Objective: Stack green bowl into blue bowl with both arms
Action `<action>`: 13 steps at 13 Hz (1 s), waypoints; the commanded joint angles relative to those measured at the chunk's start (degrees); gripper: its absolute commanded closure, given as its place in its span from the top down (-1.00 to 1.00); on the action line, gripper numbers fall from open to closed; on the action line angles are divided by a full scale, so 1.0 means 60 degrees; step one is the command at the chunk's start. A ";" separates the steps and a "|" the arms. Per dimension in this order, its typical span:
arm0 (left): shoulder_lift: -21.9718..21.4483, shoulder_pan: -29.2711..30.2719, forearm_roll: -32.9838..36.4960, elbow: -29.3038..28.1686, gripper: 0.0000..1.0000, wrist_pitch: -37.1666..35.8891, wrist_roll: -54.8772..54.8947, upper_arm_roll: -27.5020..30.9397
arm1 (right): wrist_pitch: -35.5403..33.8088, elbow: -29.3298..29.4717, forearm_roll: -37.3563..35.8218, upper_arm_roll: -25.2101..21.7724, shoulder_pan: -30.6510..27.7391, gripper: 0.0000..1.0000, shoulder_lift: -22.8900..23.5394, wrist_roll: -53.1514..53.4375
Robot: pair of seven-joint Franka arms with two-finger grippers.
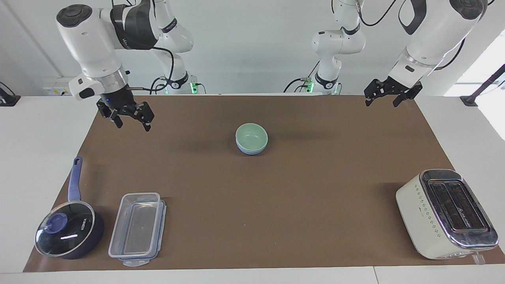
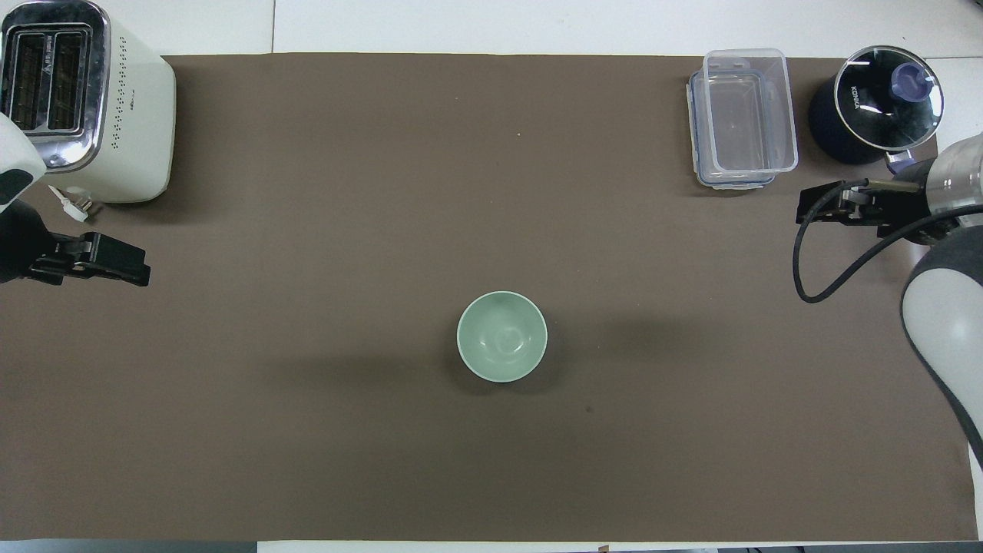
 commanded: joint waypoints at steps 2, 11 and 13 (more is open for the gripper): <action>-0.0120 0.0099 0.0141 -0.0062 1.00 0.0028 0.0089 -0.0050 | -0.1327 0.1300 -0.0259 0.0141 -0.0020 1.00 0.0421 -0.0190; -0.0135 0.0099 0.0141 -0.0062 1.00 0.0028 0.0089 -0.0050 | -0.2413 0.1536 -0.0259 0.0155 0.0054 1.00 0.0114 -0.0234; -0.0120 0.0099 0.0141 -0.0062 1.00 0.0028 0.0089 -0.0050 | -0.2517 0.1594 -0.0274 0.0155 0.0054 1.00 0.0113 -0.0322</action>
